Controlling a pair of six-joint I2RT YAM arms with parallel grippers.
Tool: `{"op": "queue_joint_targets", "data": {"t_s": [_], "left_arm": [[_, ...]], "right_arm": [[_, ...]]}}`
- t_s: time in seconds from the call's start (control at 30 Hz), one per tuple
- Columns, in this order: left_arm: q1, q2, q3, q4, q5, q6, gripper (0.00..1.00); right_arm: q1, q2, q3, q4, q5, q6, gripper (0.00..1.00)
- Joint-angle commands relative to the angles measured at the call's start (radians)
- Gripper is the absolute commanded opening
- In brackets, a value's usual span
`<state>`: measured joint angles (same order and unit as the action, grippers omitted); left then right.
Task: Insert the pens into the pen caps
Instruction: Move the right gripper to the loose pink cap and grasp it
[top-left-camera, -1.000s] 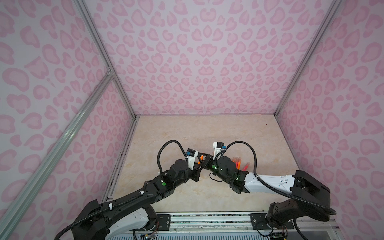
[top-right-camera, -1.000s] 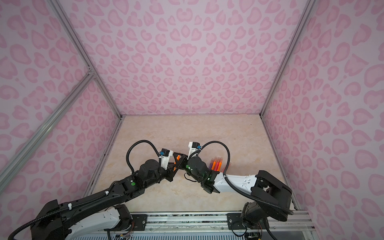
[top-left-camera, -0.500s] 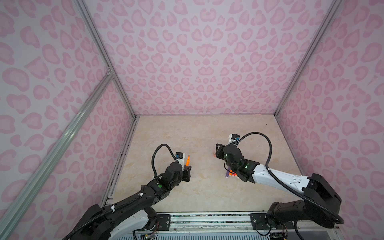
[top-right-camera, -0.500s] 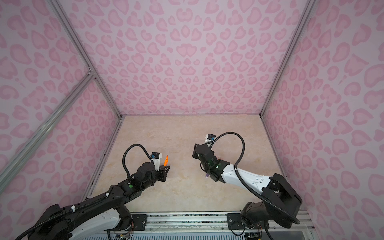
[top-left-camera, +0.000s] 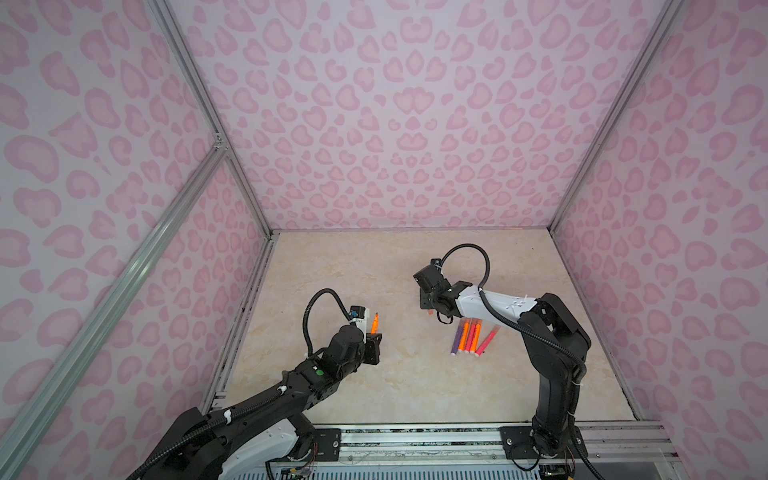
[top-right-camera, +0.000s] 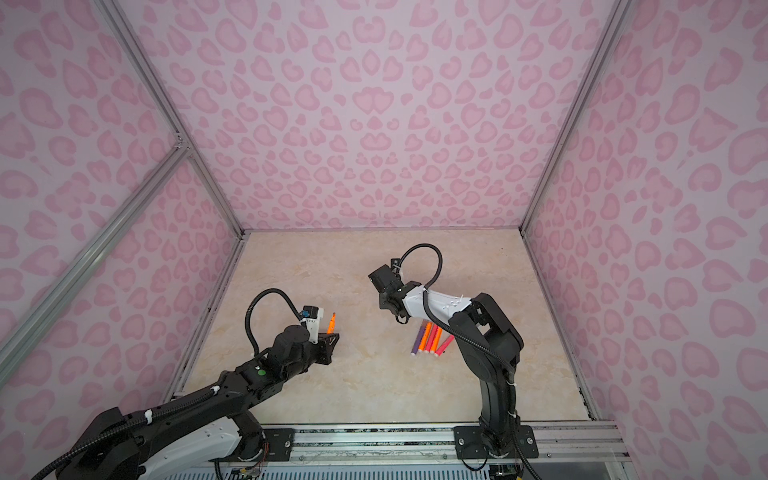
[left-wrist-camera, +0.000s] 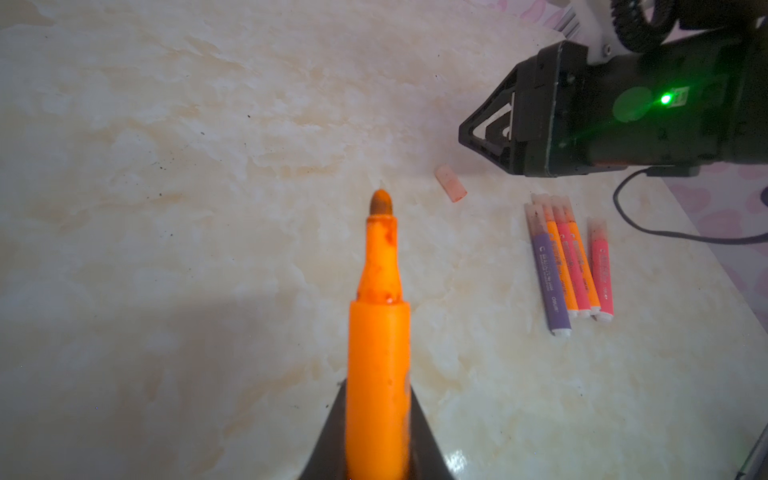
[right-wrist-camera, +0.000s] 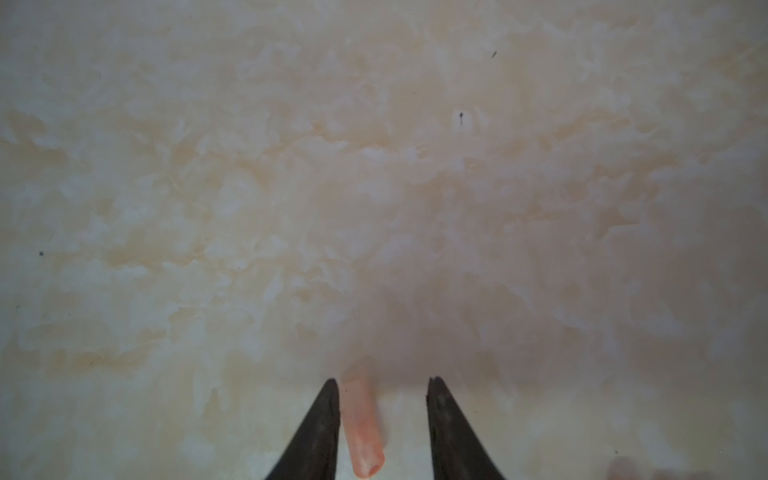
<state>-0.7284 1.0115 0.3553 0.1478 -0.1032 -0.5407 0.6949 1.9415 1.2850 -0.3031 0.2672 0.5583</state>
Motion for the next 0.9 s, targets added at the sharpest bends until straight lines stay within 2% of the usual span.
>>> {"op": "queue_joint_targets", "data": {"t_s": [0.0, 0.13, 0.53, 0.87], "left_arm": [[-0.001, 0.008, 0.009, 0.022, 0.006, 0.002, 0.03], [0.0, 0.013, 0.012, 0.022, 0.01, 0.004, 0.03], [0.0, -0.008, 0.007, 0.018, 0.022, 0.002, 0.03], [-0.001, -0.004, 0.019, 0.016, 0.026, 0.002, 0.03]], "right_arm": [[0.001, 0.016, 0.0, -0.005, -0.052, -0.035, 0.37], [-0.001, 0.034, 0.006, -0.008, -0.051, -0.039, 0.37], [-0.009, 0.073, 0.009, -0.019, -0.066, -0.025, 0.26], [-0.006, 0.072, -0.004, -0.025, -0.072, -0.023, 0.27]]}}
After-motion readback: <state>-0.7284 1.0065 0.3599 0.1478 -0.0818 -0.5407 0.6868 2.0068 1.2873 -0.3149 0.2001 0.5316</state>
